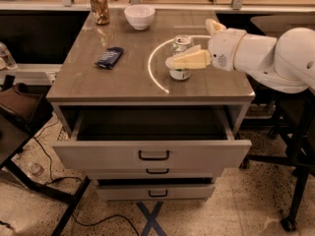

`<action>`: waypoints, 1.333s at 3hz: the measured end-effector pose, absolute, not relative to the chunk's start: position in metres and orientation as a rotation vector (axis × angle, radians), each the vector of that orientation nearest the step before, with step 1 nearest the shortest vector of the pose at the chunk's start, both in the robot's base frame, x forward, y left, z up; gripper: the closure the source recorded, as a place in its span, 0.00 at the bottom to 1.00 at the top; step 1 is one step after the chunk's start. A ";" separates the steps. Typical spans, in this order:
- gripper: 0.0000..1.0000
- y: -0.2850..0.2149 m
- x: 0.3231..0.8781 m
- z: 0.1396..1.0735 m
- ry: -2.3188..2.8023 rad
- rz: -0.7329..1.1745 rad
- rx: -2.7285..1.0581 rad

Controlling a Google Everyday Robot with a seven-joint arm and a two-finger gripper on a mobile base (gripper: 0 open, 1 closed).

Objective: Move 7up can near white bowl

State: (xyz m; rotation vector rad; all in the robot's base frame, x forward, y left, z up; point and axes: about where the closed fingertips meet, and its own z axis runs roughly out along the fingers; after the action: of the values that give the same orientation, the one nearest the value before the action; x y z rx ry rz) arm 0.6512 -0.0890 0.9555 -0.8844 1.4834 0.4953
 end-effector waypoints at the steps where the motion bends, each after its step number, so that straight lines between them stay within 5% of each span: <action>1: 0.00 -0.080 0.665 0.933 1.504 0.538 -0.872; 4: 0.65 -0.071 0.674 0.912 1.534 0.576 -0.867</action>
Offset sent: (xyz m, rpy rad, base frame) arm 0.0349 0.0089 -0.0683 0.0435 0.1284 0.0092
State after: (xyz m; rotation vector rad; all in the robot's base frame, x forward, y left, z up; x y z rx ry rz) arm 0.6744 -0.0713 0.9123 -0.8673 1.5338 0.5760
